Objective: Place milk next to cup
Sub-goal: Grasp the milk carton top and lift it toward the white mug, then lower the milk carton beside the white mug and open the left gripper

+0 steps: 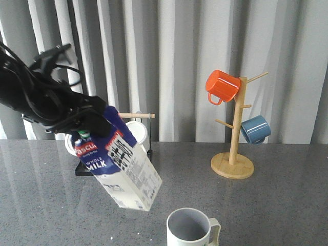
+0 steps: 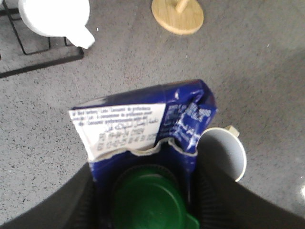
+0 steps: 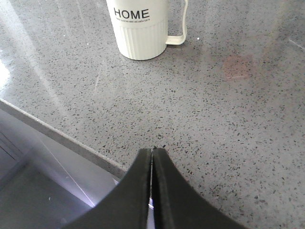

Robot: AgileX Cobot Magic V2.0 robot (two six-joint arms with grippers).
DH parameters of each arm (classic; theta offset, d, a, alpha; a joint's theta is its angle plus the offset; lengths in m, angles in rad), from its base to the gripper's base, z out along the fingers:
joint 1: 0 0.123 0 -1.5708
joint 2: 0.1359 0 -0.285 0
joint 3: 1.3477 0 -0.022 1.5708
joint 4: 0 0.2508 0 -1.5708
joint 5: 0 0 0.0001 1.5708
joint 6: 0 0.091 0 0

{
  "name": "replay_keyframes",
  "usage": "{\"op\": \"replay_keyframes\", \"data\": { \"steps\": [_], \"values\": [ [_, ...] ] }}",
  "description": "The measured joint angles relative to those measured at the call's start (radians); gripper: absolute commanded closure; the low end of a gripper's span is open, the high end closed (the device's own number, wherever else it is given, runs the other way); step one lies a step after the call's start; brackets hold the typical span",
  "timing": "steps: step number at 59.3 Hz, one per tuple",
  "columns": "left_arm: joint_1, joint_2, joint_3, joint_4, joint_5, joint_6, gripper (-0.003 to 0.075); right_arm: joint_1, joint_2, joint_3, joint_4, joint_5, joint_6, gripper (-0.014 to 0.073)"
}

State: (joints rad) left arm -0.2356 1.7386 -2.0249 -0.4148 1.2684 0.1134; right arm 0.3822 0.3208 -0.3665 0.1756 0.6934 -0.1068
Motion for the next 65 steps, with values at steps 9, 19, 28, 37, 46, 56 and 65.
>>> {"op": "replay_keyframes", "data": {
  "steps": [9,19,28,37,46,56,65],
  "values": [
    [-0.070,0.070,0.000,0.061,0.000,-0.024,0.0728,0.000,0.000,0.000,0.000,0.000,0.000,0.0600],
    [-0.113,0.114,0.000,0.141,0.000,-0.054,0.0727,0.000,0.000,0.000,0.000,0.000,0.000,0.0600],
    [-0.120,0.146,0.000,0.148,-0.001,-0.063,0.0726,0.000,0.000,0.000,0.000,0.000,0.000,0.0600],
    [-0.127,0.165,0.000,0.145,-0.002,-0.065,0.0726,0.000,0.000,0.000,0.000,0.000,0.000,0.0600],
    [-0.139,0.184,0.000,0.143,-0.018,-0.065,0.0722,0.000,0.000,0.000,0.000,0.000,0.000,0.0600],
    [-0.140,0.185,0.000,0.143,-0.025,-0.065,0.0692,0.000,0.000,0.000,0.000,0.000,0.000,0.0600],
    [-0.140,0.185,0.000,0.143,-0.025,-0.065,0.0617,0.000,0.000,0.000,0.000,0.000,0.000,0.0600]
  ]
}}
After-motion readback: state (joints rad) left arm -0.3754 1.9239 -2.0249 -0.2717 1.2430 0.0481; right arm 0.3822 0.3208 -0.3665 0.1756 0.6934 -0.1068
